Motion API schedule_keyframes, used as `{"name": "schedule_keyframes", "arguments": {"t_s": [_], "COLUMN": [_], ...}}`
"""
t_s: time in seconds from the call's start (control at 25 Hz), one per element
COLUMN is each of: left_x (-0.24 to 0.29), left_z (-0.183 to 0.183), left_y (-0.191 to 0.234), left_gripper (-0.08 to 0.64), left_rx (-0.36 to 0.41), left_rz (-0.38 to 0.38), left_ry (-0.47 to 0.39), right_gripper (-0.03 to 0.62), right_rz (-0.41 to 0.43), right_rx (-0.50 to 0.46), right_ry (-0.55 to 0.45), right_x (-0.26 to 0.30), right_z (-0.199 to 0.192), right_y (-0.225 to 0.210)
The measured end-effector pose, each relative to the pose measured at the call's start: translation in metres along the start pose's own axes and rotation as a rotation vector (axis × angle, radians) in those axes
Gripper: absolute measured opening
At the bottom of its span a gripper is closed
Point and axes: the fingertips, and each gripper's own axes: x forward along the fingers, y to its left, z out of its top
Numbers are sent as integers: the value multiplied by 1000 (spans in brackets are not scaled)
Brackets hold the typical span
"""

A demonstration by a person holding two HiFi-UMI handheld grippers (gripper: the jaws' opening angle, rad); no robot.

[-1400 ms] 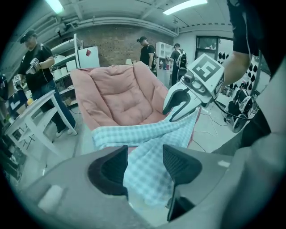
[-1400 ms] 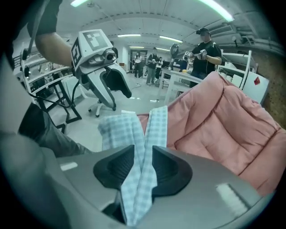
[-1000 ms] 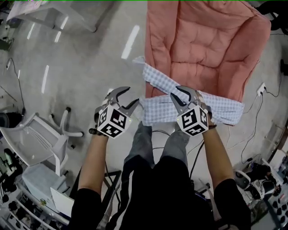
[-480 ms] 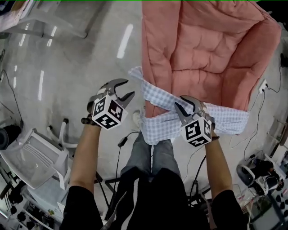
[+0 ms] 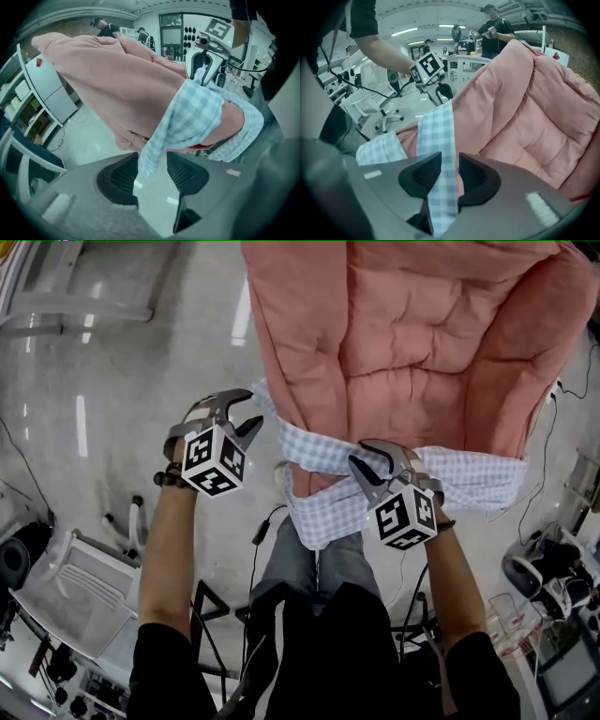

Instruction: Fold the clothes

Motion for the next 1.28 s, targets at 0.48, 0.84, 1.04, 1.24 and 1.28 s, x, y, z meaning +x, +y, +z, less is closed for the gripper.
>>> {"name": "schedule_keyframes", "arguments": {"t_s": [0.48,0.84,1.04,1.24,1.28], "left_x": [32,18,-18,-59,-66], "left_z": [8,7,3,-14,-18], "left_y": [-13,-1,-7,-17,-20], "left_gripper": [207,12,15,13,12], "left_rx": [242,207,220,215,207], "left_rz": [-215,-117,-62,5,24], "left_ry": [73,78,95,119,126], "right_gripper": [60,26,26,26,25], "right_rz": [107,14,-45,-125,-141], "right_rx": [19,-46,-82,-113,-121], "right_ry": [19,-27,-28,-53,-62], "right_x": [2,-20,-39,-53,-56], "right_z": [0,4,9,24,27], "right_y": [5,0,-6,-8,-8]}}
